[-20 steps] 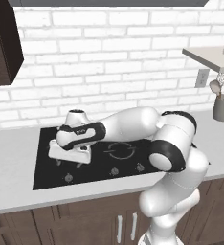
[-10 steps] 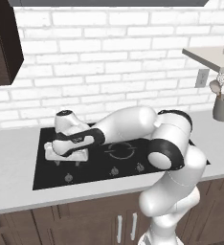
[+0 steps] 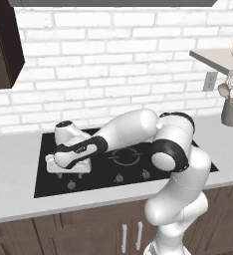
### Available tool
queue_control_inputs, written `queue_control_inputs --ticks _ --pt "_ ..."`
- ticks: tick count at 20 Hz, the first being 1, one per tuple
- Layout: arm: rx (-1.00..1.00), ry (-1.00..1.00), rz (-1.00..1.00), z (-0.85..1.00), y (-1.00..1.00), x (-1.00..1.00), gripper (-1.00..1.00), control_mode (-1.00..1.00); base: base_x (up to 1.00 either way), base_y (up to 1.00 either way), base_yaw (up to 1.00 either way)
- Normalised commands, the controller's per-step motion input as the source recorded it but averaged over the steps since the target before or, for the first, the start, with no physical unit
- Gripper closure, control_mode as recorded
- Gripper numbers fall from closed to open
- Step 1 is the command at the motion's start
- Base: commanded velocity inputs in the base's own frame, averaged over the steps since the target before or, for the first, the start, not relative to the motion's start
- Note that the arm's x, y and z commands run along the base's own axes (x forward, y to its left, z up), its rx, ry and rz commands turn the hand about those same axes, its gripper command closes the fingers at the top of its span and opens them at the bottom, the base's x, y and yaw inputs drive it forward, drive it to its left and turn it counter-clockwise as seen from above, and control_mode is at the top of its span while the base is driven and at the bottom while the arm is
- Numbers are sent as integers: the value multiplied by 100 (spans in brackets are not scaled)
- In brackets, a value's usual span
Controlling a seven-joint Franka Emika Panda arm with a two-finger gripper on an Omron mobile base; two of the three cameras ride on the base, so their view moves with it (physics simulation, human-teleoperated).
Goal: Pick the kettle from the counter and place it on a stove burner. Then turn the burner on.
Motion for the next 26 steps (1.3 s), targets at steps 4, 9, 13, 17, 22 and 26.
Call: queue_control_inputs --ticks 4,9,13,17,22,26 --pt "0 9 0 -23 0 -2 -100 -100 0 0 0" --pt "-3 0 0 -45 0 0 -100 -100 0 0 0" --pt "-4 0 0 -41 4 0 -100 -100 0 0 0" --pt "-3 0 0 -29 11 1 -100 -100 0 0 0" --pt "0 0 0 -23 3 10 -100 -100 0 0 0" --pt "0 0 2 -33 0 0 100 -100 0 0 0"
